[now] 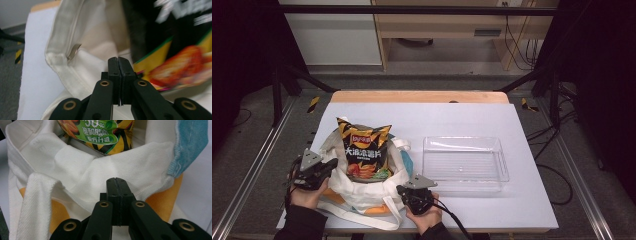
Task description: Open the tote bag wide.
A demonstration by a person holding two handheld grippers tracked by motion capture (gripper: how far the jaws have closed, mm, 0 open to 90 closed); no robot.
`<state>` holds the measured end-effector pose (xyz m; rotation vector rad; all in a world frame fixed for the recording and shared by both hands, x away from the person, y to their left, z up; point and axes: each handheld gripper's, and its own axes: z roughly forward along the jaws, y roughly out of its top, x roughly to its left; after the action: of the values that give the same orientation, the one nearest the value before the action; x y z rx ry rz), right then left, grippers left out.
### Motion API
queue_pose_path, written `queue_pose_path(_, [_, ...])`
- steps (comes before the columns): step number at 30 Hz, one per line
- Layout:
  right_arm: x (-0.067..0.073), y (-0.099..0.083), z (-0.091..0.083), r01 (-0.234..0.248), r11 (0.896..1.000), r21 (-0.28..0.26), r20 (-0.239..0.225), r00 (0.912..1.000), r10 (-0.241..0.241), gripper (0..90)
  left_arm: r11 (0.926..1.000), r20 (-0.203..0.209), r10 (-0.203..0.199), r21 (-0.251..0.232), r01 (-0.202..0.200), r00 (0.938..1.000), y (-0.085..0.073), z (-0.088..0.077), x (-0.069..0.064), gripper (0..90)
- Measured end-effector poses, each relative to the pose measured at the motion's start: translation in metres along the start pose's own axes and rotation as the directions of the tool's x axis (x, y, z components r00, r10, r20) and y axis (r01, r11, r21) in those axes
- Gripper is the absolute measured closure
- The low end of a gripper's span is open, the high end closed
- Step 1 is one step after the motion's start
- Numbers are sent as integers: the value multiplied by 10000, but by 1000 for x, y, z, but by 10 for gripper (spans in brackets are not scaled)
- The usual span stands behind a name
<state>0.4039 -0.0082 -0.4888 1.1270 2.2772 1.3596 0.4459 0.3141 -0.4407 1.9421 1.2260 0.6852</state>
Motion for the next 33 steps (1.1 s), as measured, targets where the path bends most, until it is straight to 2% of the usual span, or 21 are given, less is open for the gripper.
queue_pose_path(4, [0,-1,-2,-94,9998,-182,136,9999,97,900,9961,-193,305,829,-288,9993,-10,10,2,900])
queue_pose_path(6, [-1,-1,-3,-213,9992,-332,290,9993,223,900,9956,-272,273,904,-247,9993,-11,11,1,900])
queue_pose_path(9, [-2,-1,-5,-140,9991,-403,711,9973,168,900,9945,-252,289,1010,-263,9993,-13,13,2,900])
queue_pose_path(10, [-3,-1,-6,2,9993,-380,992,9951,35,900,9947,-196,239,1002,-218,9995,-14,13,2,900])
queue_pose_path(11, [-5,-2,-7,-14,9993,-369,1083,9941,54,900,9949,-150,171,995,-156,9997,-15,13,3,900])
queue_pose_path(13, [-9,-2,-7,-471,9984,-322,903,9947,499,900,9954,-93,49,962,-40,9999,-16,13,4,900])
queue_pose_path(17, [-10,-1,-5,-607,9981,-53,936,9937,609,900,9952,-107,56,976,-45,9999,-18,13,3,900])
queue_pose_path(18, [-10,-1,-3,-811,9967,63,869,9930,803,900,9952,-85,38,977,-29,10000,-18,13,3,900])
queue_pose_path(24, [-10,0,-2,-660,9977,137,965,9933,644,900,9958,22,-64,917,62,10000,-17,12,4,896])
queue_pose_path(27, [-10,-1,-3,-656,9978,67,902,9938,647,892,9972,228,-241,719,224,9994,-16,10,6,870])
queue_pose_path(33, [-10,3,-6,-846,9963,-116,495,9951,851,778,9992,398,-400,-30,402,9984,-11,-1,6,790])
